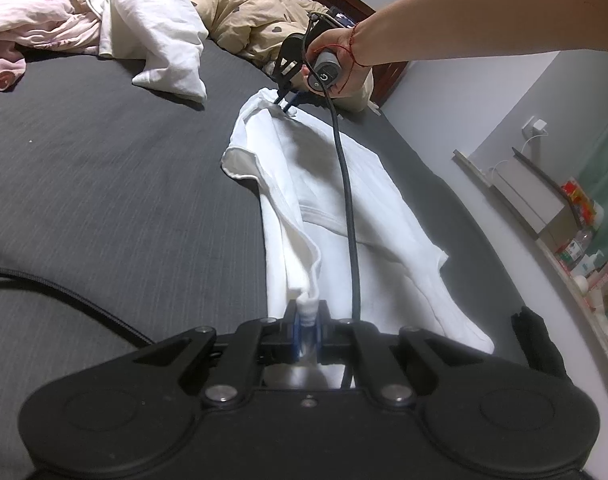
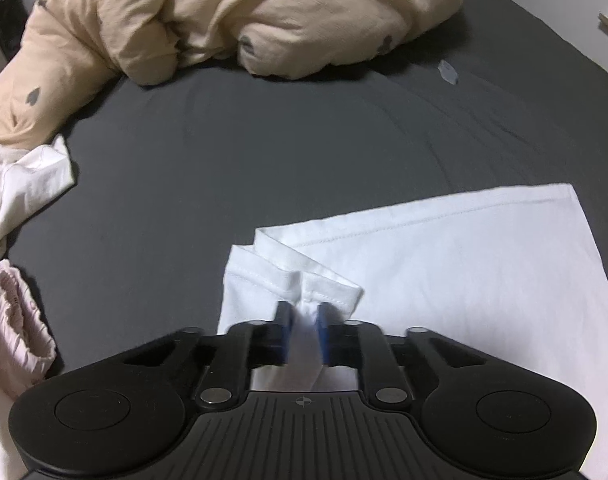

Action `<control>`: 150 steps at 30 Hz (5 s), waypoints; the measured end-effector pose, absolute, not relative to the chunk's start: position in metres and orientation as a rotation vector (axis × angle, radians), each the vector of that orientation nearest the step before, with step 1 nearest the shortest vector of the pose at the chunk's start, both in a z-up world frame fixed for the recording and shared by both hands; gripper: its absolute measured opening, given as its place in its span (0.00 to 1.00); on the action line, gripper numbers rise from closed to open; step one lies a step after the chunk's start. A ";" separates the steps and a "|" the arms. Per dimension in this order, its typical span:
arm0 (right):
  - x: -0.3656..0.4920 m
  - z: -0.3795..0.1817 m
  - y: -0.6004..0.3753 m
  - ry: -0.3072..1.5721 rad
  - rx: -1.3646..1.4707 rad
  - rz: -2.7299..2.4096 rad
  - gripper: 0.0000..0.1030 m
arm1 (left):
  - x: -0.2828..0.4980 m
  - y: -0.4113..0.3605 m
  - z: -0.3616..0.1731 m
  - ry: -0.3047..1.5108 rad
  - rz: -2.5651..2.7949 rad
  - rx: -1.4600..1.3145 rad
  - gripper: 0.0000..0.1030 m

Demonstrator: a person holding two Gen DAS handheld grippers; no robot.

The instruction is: Fold clothes

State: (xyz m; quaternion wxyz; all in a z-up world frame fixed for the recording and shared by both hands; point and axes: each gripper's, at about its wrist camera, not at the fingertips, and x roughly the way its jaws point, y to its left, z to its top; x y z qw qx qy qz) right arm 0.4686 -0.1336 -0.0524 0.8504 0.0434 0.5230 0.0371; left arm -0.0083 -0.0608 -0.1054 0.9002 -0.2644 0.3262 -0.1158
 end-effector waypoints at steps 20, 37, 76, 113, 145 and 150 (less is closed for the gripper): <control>0.459 0.045 -0.169 0.941 0.141 0.190 0.02 | -0.032 -0.089 -0.082 0.544 -0.280 -0.340 0.07; 0.464 0.039 -0.336 0.921 0.233 0.137 0.02 | -0.030 -0.190 -0.077 0.503 -0.494 -0.122 0.07; 0.496 -0.023 -0.405 0.856 0.326 0.234 0.02 | 0.003 -0.296 -0.093 0.482 -0.560 0.049 0.07; 0.447 -0.017 -0.472 0.906 0.486 0.247 0.63 | 0.006 -0.313 -0.103 0.548 -0.518 0.122 0.09; 0.208 -0.036 -0.459 0.884 0.062 0.446 0.05 | -0.027 -0.212 -0.092 0.577 -0.424 0.291 0.31; 0.209 -0.048 -0.481 0.921 0.147 0.328 0.00 | -0.032 -0.212 -0.094 0.573 -0.443 0.306 0.19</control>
